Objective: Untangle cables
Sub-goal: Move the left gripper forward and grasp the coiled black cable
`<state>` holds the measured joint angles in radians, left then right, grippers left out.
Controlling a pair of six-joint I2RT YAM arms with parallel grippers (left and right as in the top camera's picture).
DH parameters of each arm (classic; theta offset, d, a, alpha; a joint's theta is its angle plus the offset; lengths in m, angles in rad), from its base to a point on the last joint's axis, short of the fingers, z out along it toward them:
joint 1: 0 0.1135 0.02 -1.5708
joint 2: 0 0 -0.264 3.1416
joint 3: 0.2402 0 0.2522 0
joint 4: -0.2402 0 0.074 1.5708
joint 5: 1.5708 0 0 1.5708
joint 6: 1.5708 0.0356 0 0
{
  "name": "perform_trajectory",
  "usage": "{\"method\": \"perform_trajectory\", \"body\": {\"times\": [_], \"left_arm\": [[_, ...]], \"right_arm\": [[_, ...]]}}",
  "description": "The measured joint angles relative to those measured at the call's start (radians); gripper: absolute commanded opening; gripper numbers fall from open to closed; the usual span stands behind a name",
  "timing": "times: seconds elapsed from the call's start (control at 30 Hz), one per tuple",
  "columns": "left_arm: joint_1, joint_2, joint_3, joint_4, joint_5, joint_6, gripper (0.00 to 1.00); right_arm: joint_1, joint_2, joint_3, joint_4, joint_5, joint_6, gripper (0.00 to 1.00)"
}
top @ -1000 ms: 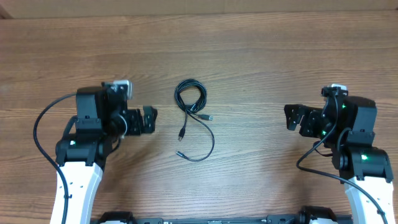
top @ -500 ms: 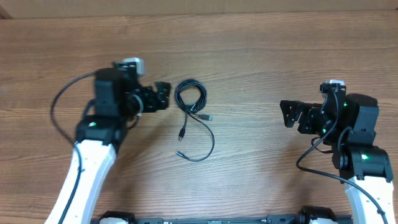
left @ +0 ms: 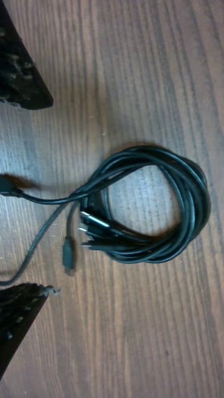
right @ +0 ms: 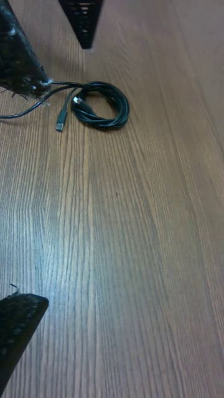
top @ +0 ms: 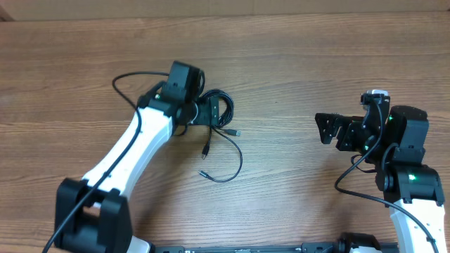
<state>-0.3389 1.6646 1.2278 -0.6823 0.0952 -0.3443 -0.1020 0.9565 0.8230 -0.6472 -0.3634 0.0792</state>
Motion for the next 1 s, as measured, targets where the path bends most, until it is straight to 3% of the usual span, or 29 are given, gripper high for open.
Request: {"method": "perform_trajectory", "body": {"times": [0.4, 0.43, 0.5, 0.6, 0.8, 1.0], "left_arm": [[-0.008, 0.238, 0.044, 0.024, 0.049, -0.1, 0.6], [-0.011, 0.253, 0.044, 0.028, 0.054, -0.102, 0.53], [-0.018, 0.275, 0.044, 0.037, 0.058, -0.102, 0.27], [-0.028, 0.288, 0.044, 0.043, 0.066, -0.113, 0.04], [-0.028, 0.288, 0.07, 0.004, 0.07, -0.117, 0.04], [-0.028, 0.288, 0.266, -0.145, 0.136, -0.047, 0.04]], "right_arm": [[0.0, 0.0, 0.0, 0.0, 0.0, 0.0, 1.0], [0.0, 0.0, 0.0, 0.0, 0.0, 0.0, 1.0], [0.0, 0.0, 0.0, -0.001, 0.0, 0.0, 1.0], [0.0, 0.0, 0.0, -0.001, 0.0, 0.0, 1.0], [0.0, 0.0, 0.0, 0.0, 0.0, 0.0, 1.0], [0.0, 0.016, 0.0, 0.003, -0.014, 0.0, 1.0]]}}
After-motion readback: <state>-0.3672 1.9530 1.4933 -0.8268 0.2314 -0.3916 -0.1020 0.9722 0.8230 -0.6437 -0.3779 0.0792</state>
